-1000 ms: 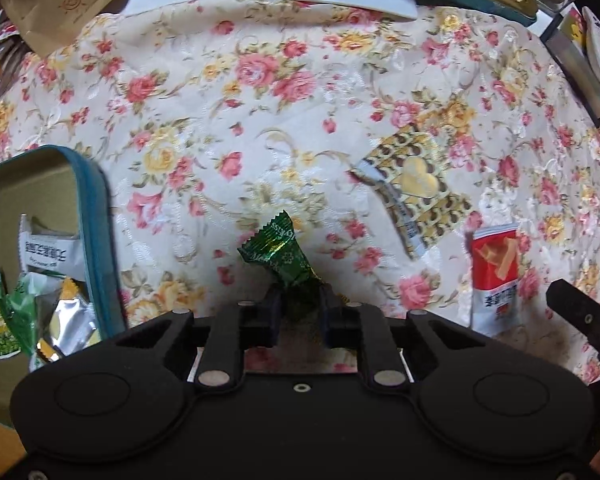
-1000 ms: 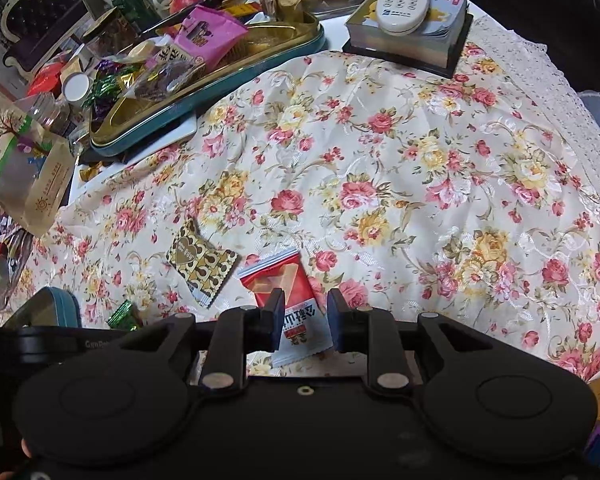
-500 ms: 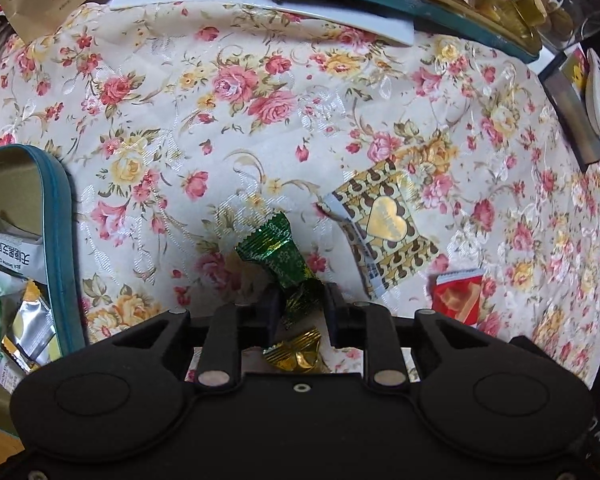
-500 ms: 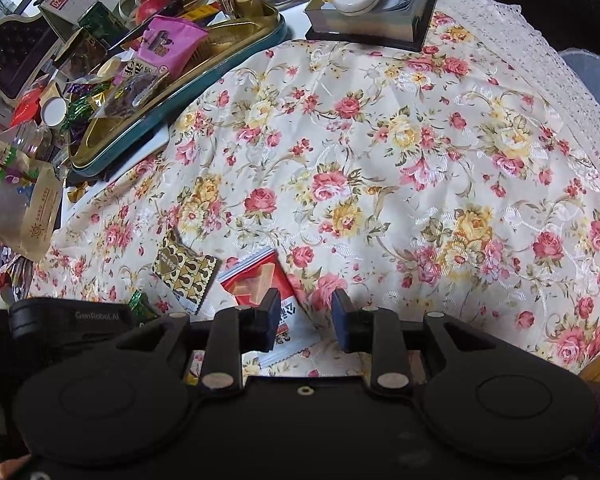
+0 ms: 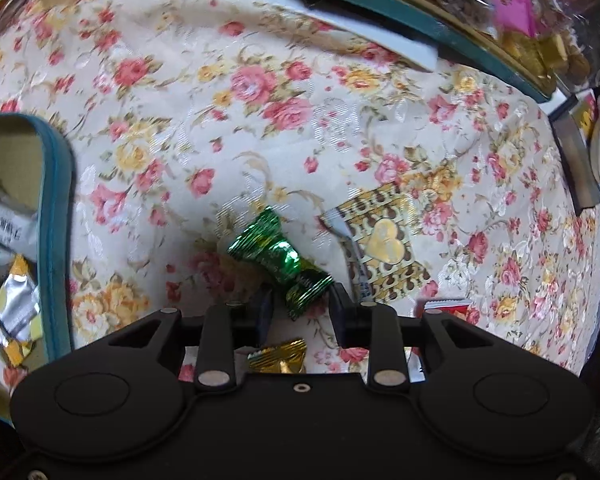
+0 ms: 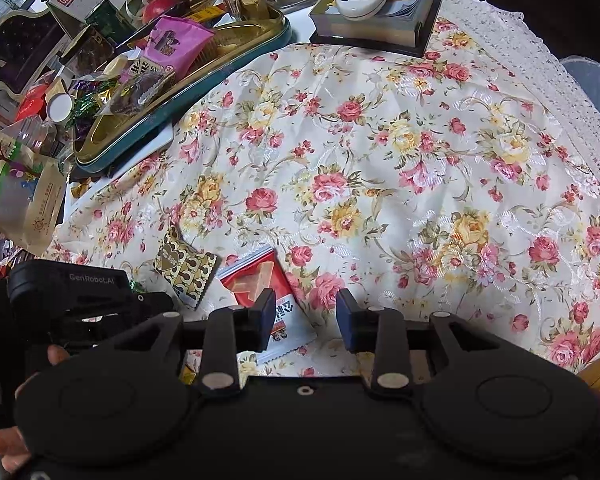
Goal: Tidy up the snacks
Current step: 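Lift the red packet and green-gold candy off the cloth with both tools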
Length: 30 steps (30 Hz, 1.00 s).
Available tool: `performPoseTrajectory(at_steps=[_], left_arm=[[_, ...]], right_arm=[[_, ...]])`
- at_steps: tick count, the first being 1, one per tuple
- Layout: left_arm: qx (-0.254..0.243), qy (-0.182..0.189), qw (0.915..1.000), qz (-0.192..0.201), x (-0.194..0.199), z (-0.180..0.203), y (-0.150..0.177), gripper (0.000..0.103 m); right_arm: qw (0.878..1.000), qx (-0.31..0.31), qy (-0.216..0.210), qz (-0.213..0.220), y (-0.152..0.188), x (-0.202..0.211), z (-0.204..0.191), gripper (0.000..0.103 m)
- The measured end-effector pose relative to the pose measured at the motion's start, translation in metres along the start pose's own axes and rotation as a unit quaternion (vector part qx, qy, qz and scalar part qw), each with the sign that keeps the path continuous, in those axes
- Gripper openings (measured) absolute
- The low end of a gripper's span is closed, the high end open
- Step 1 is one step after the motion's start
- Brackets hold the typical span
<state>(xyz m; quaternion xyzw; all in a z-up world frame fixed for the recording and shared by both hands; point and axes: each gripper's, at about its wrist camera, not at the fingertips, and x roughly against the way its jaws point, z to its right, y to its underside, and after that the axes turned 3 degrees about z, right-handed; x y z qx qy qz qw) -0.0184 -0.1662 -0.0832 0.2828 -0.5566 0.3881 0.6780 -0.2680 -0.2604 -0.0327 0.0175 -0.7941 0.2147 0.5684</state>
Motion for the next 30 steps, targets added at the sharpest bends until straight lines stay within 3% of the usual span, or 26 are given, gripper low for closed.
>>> performPoseTrajectory(at_steps=[6, 12, 16, 19, 30], left_arm=[[0.035, -0.056, 0.9977, 0.011, 0.01, -0.026, 0.001, 0.039], [0.023, -0.043, 0.9982, 0.034, 0.018, -0.021, -0.003, 0.039], [-0.028, -0.071, 0.9955, 0.056, 0.015, 0.001, 0.002, 0.039], [-0.056, -0.072, 0.9944, 0.054, 0.012, 0.011, 0.006, 0.039], [-0.026, -0.066, 0.9964, 0.046, 0.001, 0.018, -0.003, 0.039]], right_arm=[[1.0, -0.003, -0.004, 0.006, -0.002, 0.004, 0.0, 0.035], [1.0, 0.007, -0.004, 0.006, 0.0, 0.003, -0.005, 0.035], [1.0, 0.013, 0.0, 0.005, 0.001, 0.001, -0.006, 0.035], [1.0, 0.015, -0.001, 0.002, 0.002, 0.0, -0.006, 0.035], [1.0, 0.026, -0.004, 0.003, 0.004, 0.002, -0.01, 0.035]])
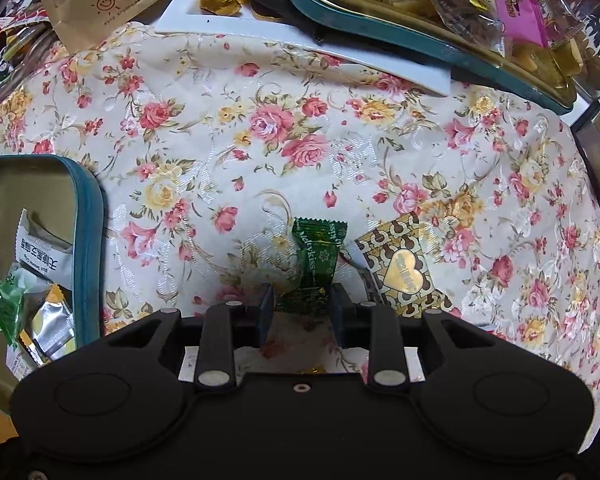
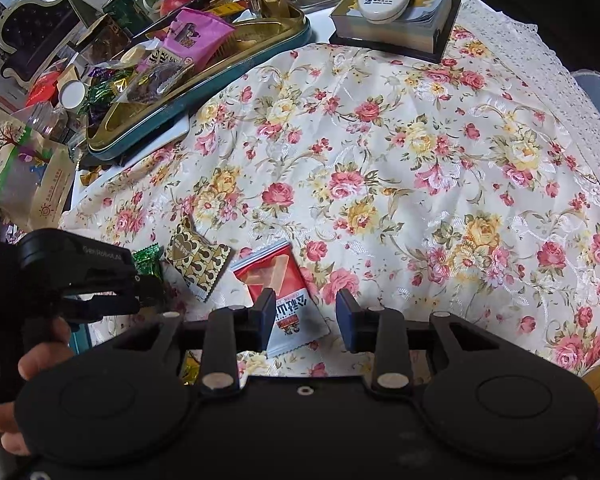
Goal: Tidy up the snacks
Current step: 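Lift the red packet and green-gold candy off the cloth with both tools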
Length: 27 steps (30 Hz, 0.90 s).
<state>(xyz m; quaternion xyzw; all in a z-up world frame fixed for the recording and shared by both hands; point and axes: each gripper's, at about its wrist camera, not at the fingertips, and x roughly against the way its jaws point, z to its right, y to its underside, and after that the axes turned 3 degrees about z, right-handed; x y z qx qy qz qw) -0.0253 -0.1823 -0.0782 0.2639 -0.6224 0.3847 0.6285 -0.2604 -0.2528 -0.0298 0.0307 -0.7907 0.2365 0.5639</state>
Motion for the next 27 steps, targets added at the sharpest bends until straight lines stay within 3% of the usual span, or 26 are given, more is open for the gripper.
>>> performPoseTrajectory(at_steps=[12, 20, 27], left_arm=[[-0.011, -0.008, 0.9999, -0.006, -0.003, 0.007, 0.004, 0.04], [-0.013, -0.005, 0.999, -0.043, -0.004, -0.021, -0.003, 0.042], [0.015, 0.018, 0.9996, -0.016, 0.015, -0.039, -0.009, 0.04]], right_arm=[[1.0, -0.005, 0.001, -0.001, -0.001, 0.0, 0.004, 0.035], [1.0, -0.004, -0.001, 0.002, -0.001, 0.002, 0.002, 0.035], [1.0, -0.001, -0.002, 0.002, -0.001, 0.002, -0.001, 0.035]])
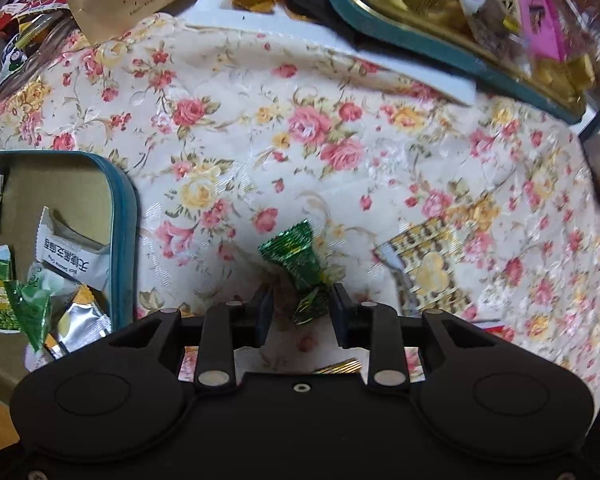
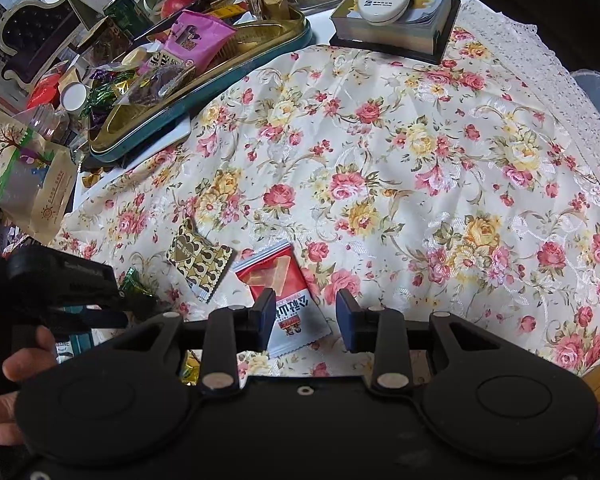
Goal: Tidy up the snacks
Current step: 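Lift the red packet and green-gold candy off the cloth with both tools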
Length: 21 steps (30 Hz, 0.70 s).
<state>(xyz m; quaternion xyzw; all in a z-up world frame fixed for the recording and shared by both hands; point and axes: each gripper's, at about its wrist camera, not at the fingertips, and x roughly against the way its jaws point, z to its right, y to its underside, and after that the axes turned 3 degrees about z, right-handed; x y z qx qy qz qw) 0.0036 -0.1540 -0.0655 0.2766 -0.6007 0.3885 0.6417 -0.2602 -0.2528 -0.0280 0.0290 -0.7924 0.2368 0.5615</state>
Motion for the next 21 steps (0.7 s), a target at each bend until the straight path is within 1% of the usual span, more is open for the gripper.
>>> performPoseTrajectory(at_steps=[3, 8, 12, 16, 18, 21], left_arm=[[0.014, 0.02, 0.9997, 0.003, 0.003, -0.001, -0.003, 0.04], [0.021, -0.002, 0.9997, 0.011, -0.002, 0.006, -0.001, 0.04], [0.032, -0.001, 0.9994, 0.014, -0.003, 0.004, -0.001, 0.041], [0.041, -0.018, 0.9989, 0.017, -0.004, 0.003, -0.002, 0.041], [0.052, -0.018, 0.9984, 0.016, -0.008, 0.004, -0.003, 0.041], [0.05, -0.013, 0.9986, 0.014, -0.013, 0.0, -0.005, 0.041]], right_arm=[[1.0, 0.002, 0.0, -0.001, 0.0, -0.001, 0.0, 0.035], [1.0, 0.0, 0.001, -0.003, 0.0, -0.002, 0.001, 0.035], [1.0, 0.001, 0.001, -0.005, 0.001, -0.003, 0.001, 0.035], [1.0, -0.001, 0.0, -0.005, 0.0, -0.003, 0.002, 0.035], [1.0, -0.001, -0.001, -0.005, 0.0, -0.003, 0.001, 0.035], [1.0, 0.0, -0.001, -0.006, 0.0, -0.003, 0.001, 0.035]])
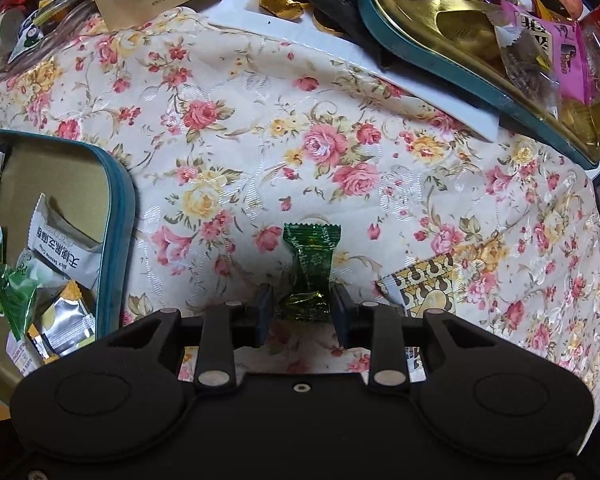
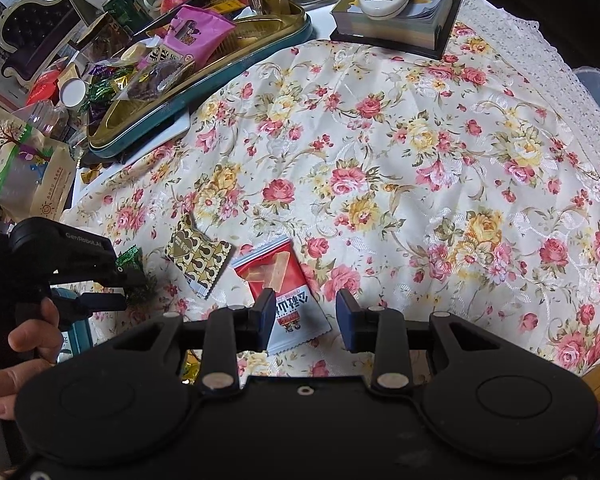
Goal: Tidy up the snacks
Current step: 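Lift the red packet and green-gold candy off the cloth with both tools, then carry the red packet and green-gold candy over the gold tray with both tools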
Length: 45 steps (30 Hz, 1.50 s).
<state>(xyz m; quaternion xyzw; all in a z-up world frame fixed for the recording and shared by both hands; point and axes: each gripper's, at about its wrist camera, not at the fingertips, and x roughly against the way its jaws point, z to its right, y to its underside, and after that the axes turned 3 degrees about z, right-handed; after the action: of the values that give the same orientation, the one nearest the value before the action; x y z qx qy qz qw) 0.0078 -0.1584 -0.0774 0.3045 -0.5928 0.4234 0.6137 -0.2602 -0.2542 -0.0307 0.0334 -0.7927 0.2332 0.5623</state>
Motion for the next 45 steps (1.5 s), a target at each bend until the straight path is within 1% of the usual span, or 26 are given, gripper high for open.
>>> performPoseTrajectory(at_steps=[5, 7, 8, 9, 11, 14, 17, 20, 24, 26, 28, 30, 35, 39, 42, 45], left_arm=[[-0.018, -0.017, 0.9997, 0.005, -0.007, 0.005, -0.006, 0.041], [-0.04, -0.021, 0.999, 0.009, -0.006, 0.011, -0.005, 0.04], [-0.052, -0.025, 0.9983, 0.01, -0.006, 0.014, -0.004, 0.038], [-0.067, -0.03, 0.9973, 0.011, -0.005, 0.018, -0.003, 0.03], [-0.085, -0.02, 0.9962, 0.008, -0.005, 0.024, 0.002, 0.029], [-0.099, -0.007, 0.995, -0.012, -0.005, 0.027, 0.011, 0.029], [-0.121, -0.01, 0.9925, -0.017, 0.001, 0.029, 0.022, 0.029], [-0.142, -0.017, 0.9896, -0.015, 0.01, 0.026, 0.031, 0.029], [-0.148, -0.012, 0.9887, -0.019, 0.019, 0.017, 0.037, 0.029], [-0.148, -0.008, 0.9888, -0.022, 0.023, 0.012, 0.038, 0.029], [-0.151, -0.003, 0.9883, -0.022, 0.029, 0.005, 0.04, 0.029], [-0.156, 0.001, 0.9875, -0.022, 0.034, 0.001, 0.045, 0.029], [-0.164, 0.023, 0.986, -0.024, 0.054, -0.001, 0.04, 0.029], [-0.161, 0.026, 0.9863, -0.022, 0.061, -0.007, 0.039, 0.029], [-0.157, 0.025, 0.9871, -0.019, 0.065, -0.012, 0.038, 0.029], [-0.153, 0.021, 0.9879, -0.014, 0.069, -0.018, 0.037, 0.029]], right_arm=[[1.0, 0.004, 0.0, -0.001, 0.001, 0.0, -0.001, 0.035], [1.0, 0.004, 0.001, -0.001, 0.002, -0.001, -0.001, 0.035], [1.0, 0.004, 0.001, -0.001, 0.002, -0.002, -0.001, 0.035], [1.0, 0.003, 0.001, -0.001, 0.001, -0.002, -0.001, 0.035], [1.0, 0.002, -0.003, 0.001, 0.001, -0.003, 0.0, 0.035], [1.0, -0.005, -0.01, 0.006, -0.001, -0.004, 0.002, 0.038], [1.0, -0.002, -0.013, 0.009, -0.001, -0.007, 0.0, 0.044], [1.0, 0.02, -0.006, 0.008, 0.004, -0.015, -0.007, 0.045], [0.998, 0.055, 0.007, 0.011, 0.011, -0.025, -0.016, 0.047], [0.998, 0.064, 0.005, 0.011, 0.013, -0.03, -0.021, 0.048], [0.998, 0.068, -0.002, 0.01, 0.014, -0.034, -0.024, 0.052], [0.997, 0.073, 0.0, 0.008, 0.015, -0.038, -0.027, 0.053], [0.994, 0.104, 0.026, 0.02, 0.019, -0.046, -0.037, 0.055], [0.99, 0.131, 0.043, 0.028, 0.02, -0.049, -0.043, 0.054], [0.985, 0.157, 0.062, 0.031, 0.024, -0.05, -0.048, 0.043], [0.982, 0.172, 0.068, 0.032, 0.026, -0.049, -0.05, 0.038]])
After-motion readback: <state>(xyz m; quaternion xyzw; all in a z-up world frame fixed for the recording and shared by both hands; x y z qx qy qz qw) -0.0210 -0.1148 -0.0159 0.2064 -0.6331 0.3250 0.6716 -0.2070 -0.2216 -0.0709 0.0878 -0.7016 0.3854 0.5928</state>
